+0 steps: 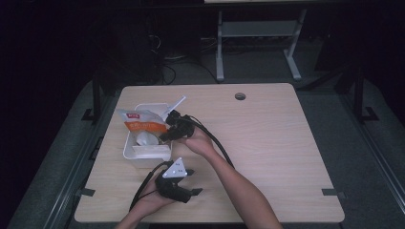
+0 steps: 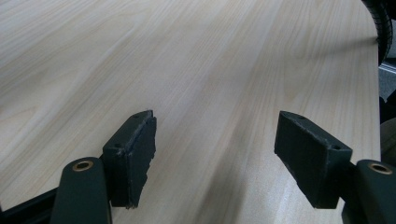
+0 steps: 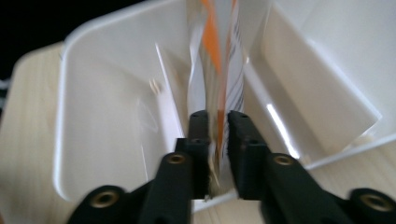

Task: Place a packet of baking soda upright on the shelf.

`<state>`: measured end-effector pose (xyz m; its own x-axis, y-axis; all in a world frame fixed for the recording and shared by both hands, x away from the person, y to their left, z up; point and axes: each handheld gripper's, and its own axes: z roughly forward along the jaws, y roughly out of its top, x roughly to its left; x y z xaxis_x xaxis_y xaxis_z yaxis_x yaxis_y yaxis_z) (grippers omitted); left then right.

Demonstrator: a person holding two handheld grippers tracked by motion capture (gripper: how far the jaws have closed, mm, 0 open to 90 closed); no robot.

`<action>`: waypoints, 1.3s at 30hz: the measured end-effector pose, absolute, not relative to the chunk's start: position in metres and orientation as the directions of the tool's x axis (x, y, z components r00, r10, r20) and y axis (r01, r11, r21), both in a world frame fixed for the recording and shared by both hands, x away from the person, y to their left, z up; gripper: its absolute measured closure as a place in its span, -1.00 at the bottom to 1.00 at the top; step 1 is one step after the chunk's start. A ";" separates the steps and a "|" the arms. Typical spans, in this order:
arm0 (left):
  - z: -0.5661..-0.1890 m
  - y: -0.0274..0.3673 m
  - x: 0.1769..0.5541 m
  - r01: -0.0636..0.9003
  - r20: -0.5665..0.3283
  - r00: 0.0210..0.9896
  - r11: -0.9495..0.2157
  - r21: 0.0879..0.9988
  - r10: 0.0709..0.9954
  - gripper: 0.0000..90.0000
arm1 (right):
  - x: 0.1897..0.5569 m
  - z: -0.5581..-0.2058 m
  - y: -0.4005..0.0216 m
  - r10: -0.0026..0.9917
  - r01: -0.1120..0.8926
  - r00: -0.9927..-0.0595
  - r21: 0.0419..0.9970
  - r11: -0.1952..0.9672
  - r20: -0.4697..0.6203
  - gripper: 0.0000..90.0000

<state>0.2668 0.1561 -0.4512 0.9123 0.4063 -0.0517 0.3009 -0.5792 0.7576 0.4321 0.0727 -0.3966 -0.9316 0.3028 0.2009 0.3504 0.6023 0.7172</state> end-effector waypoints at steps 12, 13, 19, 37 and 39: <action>-0.451 0.156 0.267 0.303 -0.052 0.911 -0.577 0.758 0.409 -0.36 | 0.436 -0.393 0.068 0.304 0.357 -0.929 0.726 0.588 0.211 0.99; -0.451 0.156 0.267 0.303 -0.052 0.911 -0.578 0.758 0.409 -0.36 | 0.437 -0.394 0.066 0.309 0.364 -0.926 0.723 0.587 0.216 0.99; -0.451 0.157 0.267 0.304 -0.053 0.910 -0.576 0.759 0.411 -0.36 | 0.436 -0.394 0.066 0.308 0.361 -0.927 0.727 0.585 0.213 0.96; -0.452 0.159 0.270 0.305 -0.049 0.908 -0.575 0.759 0.417 -0.38 | 0.432 -0.371 0.024 0.313 0.380 -0.918 0.767 0.517 0.243 0.53; -0.452 0.159 0.270 0.305 -0.049 0.908 -0.573 0.760 0.417 -0.38 | 0.431 -0.370 0.021 0.312 0.380 -0.918 0.768 0.515 0.245 0.51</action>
<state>0.2702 0.1588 -0.4518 0.9075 0.4171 -0.0493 0.3049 -0.5735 0.7604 0.4315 0.0210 -0.3702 -0.9180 0.3121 0.2447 0.3800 0.5154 0.7681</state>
